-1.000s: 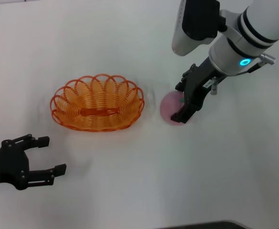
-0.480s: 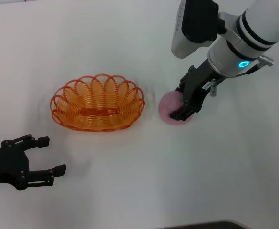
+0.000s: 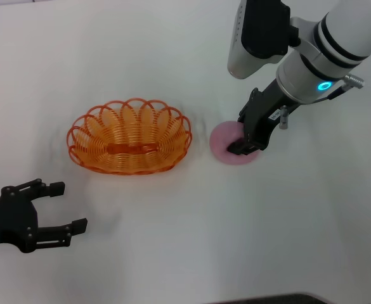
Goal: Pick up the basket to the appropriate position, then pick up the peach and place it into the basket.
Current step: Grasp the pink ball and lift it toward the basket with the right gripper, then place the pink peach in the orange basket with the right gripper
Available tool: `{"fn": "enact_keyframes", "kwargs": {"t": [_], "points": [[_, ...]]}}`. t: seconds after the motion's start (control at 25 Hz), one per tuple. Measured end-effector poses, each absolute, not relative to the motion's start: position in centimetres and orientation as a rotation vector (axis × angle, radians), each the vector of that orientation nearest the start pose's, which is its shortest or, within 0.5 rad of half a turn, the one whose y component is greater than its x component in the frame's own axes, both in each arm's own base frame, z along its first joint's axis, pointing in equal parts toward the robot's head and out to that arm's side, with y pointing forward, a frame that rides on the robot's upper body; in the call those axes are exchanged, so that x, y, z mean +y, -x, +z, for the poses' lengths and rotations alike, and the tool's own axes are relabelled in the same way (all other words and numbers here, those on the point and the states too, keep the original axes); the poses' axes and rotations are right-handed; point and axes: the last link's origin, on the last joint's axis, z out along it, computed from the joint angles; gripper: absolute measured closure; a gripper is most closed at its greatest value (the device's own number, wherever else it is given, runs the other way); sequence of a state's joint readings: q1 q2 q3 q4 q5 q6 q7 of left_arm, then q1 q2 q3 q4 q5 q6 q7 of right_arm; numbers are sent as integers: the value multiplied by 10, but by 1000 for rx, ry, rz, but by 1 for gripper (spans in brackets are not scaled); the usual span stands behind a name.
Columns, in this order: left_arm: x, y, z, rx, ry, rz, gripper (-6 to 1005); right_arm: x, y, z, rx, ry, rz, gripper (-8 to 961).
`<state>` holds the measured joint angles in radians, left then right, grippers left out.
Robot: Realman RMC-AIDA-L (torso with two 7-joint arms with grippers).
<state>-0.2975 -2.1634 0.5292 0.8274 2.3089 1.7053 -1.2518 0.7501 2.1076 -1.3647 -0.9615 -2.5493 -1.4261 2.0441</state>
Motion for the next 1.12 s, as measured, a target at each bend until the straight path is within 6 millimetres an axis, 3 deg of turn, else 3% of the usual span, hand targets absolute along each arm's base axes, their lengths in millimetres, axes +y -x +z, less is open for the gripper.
{"fn": "enact_keyframes", "kwargs": {"t": [0.16,0.64,0.92,1.12], "points": [[236,330,-4,-727,2780,-460,79,363,-191,-50,425,2944,-605,582],[236,329,-3,-725,2782,-465,79,350,-170,-10,431,3024,-562,674],[236,329,-3,-724,2780,-466,79,347,-164,-11,416,3056,-511,731],[237,328,-3,-722,2781,-466,79,346,-157,-16,392,3093,-371,763]]}}
